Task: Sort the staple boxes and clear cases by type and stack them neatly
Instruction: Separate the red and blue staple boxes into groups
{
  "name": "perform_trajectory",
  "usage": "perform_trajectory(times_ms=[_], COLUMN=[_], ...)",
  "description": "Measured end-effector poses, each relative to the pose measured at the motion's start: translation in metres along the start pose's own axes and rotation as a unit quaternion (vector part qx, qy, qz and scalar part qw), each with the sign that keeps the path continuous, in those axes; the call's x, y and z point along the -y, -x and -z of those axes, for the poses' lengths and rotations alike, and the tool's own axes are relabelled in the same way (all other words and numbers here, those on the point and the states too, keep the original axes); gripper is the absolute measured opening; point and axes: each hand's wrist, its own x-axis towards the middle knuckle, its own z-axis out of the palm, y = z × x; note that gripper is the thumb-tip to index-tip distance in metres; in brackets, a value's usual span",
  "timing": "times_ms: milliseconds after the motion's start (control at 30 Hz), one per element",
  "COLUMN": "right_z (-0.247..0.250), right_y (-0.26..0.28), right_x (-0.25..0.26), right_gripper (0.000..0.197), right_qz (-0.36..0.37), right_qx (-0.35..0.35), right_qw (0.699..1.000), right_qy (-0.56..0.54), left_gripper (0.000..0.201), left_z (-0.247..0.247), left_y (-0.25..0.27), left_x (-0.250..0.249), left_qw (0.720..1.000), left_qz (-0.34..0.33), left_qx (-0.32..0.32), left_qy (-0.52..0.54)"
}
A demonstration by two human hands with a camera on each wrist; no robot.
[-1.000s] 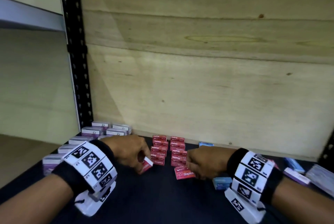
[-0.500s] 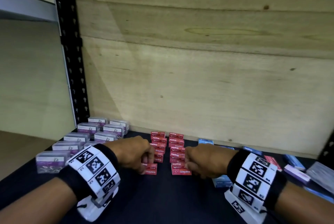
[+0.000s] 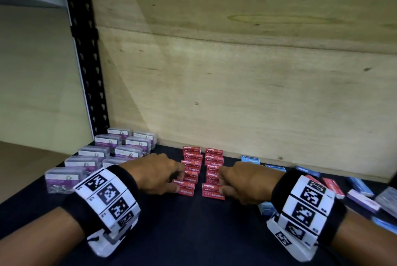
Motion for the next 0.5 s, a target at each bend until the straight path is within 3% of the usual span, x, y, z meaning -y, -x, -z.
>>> perform_trajectory(times_ms=[267, 500], right_z=[0.0008, -0.0003], right_y=[0.0006, -0.0018], right_x=[-0.0013, 0.0007], right_gripper=[0.016, 0.015], right_qz=[-0.020, -0.026], right_qx=[0.013, 0.011], right_qw=[0.997, 0.998], right_qy=[-0.074, -0.052], left_gripper=[0.017, 0.019], left_z=[-0.0037, -0.0047], left_y=[-0.0024, -0.0035], left_x=[-0.0004, 0.0003], left_qw=[1.000, 0.999], left_qz=[-0.003, -0.003], left_qx=[-0.014, -0.019], left_qy=[-0.021, -0.035])
